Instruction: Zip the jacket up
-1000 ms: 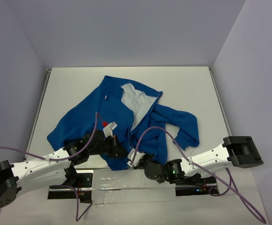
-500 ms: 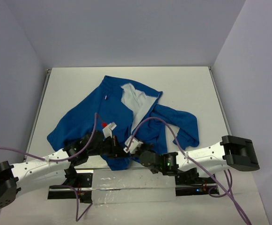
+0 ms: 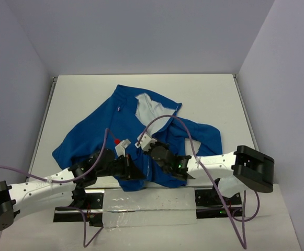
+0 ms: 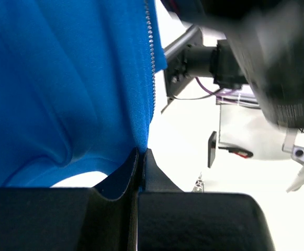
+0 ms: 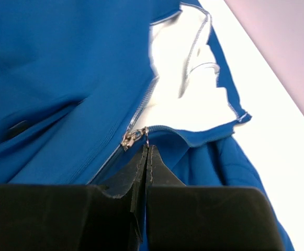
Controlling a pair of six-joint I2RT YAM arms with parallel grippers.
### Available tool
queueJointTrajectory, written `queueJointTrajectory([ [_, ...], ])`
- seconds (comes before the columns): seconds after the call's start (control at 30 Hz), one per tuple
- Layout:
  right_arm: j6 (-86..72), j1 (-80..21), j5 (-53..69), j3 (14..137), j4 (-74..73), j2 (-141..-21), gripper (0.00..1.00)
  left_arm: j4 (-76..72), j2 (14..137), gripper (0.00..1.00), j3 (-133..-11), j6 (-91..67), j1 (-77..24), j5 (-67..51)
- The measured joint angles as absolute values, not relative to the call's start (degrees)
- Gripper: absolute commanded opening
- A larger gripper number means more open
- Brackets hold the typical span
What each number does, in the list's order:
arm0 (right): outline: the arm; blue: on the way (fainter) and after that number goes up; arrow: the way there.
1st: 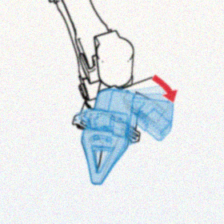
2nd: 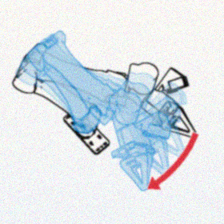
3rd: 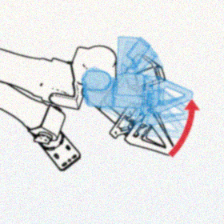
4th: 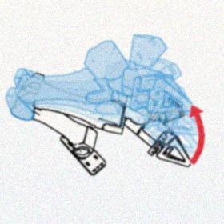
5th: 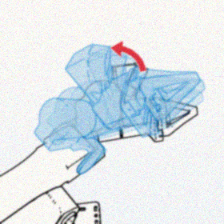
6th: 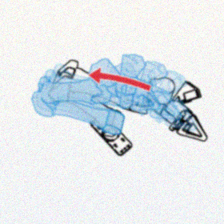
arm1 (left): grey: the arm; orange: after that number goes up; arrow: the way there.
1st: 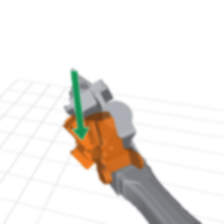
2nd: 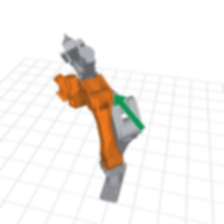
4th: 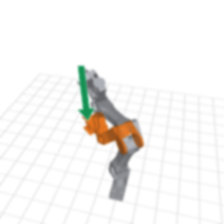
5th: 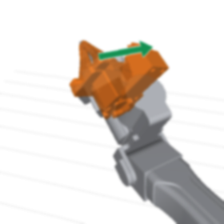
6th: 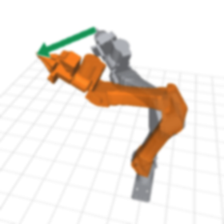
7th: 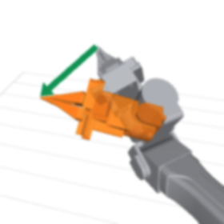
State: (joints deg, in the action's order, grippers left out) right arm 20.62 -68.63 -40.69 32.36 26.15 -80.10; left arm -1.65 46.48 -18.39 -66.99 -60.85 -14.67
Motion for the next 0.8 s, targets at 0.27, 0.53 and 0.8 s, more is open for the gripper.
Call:
queueJointTrajectory([
  [0.27, 22.46, -59.48, -30.51, 38.53, 24.65, -85.44, 0.00, 3.93, 39.45, 0.00, -17.91, -68.97, -63.28, -13.10],
  [0.53, 24.54, -50.97, -21.76, 47.82, 22.01, -93.06, 0.00, 9.93, 34.37, 0.00, -16.62, -71.04, -64.22, -12.16],
  [0.8, 26.66, -42.76, -16.15, 61.24, 18.70, -105.83, 0.00, 14.47, 32.42, 0.00, -16.68, -72.03, -65.37, -11.95],
])
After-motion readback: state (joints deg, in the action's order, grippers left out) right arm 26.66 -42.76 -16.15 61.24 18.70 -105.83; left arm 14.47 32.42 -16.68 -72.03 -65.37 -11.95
